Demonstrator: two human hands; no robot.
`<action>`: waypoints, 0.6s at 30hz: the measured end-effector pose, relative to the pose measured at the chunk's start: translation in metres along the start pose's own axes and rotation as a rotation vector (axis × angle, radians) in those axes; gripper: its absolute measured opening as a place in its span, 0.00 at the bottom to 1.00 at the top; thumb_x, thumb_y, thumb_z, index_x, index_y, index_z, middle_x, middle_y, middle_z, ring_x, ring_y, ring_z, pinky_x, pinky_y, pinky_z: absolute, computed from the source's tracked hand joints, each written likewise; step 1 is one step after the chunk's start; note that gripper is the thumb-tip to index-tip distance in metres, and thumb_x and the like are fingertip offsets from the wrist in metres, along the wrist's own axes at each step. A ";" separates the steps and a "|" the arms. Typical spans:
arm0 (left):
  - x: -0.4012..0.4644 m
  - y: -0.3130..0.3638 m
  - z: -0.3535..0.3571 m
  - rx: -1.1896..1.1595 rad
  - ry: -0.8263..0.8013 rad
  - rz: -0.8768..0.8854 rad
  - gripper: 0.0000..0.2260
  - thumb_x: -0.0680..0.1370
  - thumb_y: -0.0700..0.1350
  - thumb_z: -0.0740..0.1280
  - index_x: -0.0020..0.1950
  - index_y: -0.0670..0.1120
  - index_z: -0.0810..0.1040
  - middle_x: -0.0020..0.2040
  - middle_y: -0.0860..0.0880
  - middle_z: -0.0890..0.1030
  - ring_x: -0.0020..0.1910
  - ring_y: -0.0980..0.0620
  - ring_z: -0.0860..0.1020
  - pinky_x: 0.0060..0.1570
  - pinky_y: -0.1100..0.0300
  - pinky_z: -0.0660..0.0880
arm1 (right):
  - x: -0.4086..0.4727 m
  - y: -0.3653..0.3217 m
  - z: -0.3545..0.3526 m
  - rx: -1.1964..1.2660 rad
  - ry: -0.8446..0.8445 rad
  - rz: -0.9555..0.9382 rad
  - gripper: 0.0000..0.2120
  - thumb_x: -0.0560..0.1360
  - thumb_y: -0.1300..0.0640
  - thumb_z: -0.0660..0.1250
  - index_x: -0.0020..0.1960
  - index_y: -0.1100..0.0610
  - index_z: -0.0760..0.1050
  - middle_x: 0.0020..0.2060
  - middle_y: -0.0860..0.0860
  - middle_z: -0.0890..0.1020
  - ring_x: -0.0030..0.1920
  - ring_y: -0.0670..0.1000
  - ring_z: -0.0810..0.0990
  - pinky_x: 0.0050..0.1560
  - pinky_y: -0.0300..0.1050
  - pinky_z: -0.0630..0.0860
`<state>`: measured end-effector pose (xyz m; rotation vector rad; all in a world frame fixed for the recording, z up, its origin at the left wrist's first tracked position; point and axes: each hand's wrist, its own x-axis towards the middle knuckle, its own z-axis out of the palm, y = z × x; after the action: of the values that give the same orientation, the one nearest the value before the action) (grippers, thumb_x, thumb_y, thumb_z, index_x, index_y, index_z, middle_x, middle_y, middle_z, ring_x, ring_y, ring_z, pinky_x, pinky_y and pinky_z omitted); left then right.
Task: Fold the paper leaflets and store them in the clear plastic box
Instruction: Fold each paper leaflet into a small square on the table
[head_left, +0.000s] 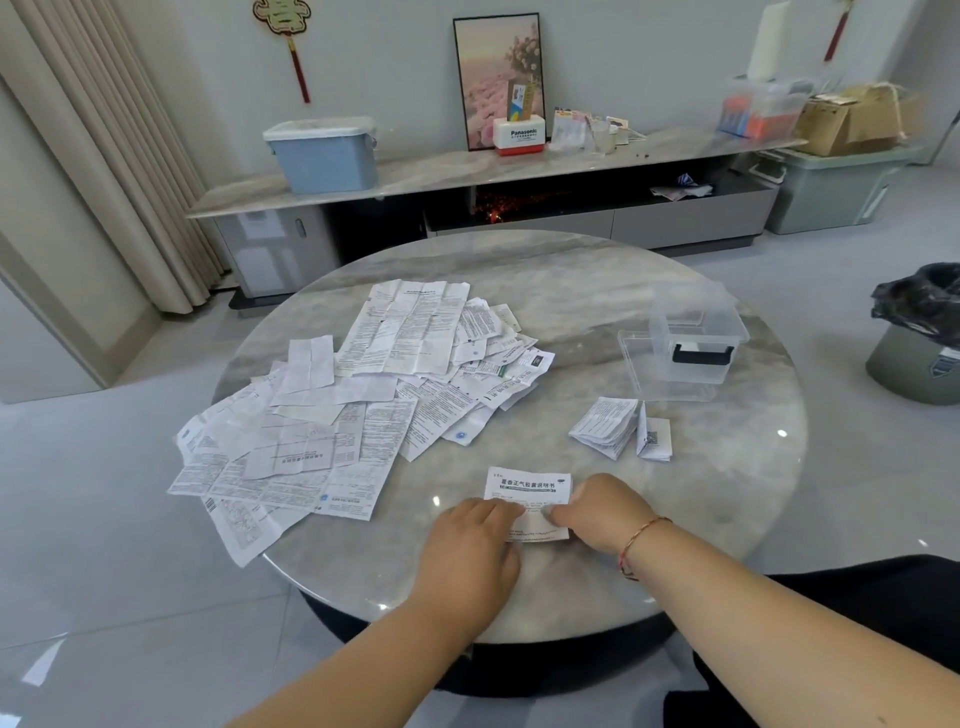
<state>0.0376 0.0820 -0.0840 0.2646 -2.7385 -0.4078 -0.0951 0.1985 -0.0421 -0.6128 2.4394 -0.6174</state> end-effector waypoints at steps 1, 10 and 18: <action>0.002 -0.002 0.001 0.038 0.026 0.030 0.13 0.68 0.50 0.60 0.47 0.51 0.80 0.40 0.57 0.81 0.39 0.54 0.78 0.38 0.63 0.73 | 0.001 0.002 -0.001 0.002 -0.001 0.010 0.11 0.73 0.48 0.67 0.48 0.55 0.79 0.41 0.51 0.81 0.47 0.52 0.78 0.39 0.39 0.69; 0.008 -0.017 0.002 0.016 0.064 0.171 0.05 0.72 0.42 0.60 0.40 0.47 0.75 0.31 0.51 0.77 0.30 0.49 0.75 0.31 0.59 0.71 | -0.006 0.023 0.001 -0.228 0.136 -0.720 0.32 0.61 0.48 0.66 0.65 0.46 0.69 0.63 0.38 0.64 0.68 0.40 0.59 0.66 0.42 0.57; -0.007 -0.010 -0.024 -0.388 -0.064 -0.213 0.13 0.73 0.52 0.68 0.55 0.55 0.69 0.44 0.58 0.80 0.43 0.63 0.77 0.42 0.71 0.71 | 0.003 0.013 0.005 -0.128 0.073 -0.625 0.02 0.72 0.54 0.68 0.45 0.50 0.78 0.37 0.43 0.78 0.39 0.42 0.74 0.41 0.35 0.69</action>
<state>0.0542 0.0682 -0.0676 0.4443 -2.6269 -1.0048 -0.0983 0.2053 -0.0542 -1.4528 2.3508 -0.7289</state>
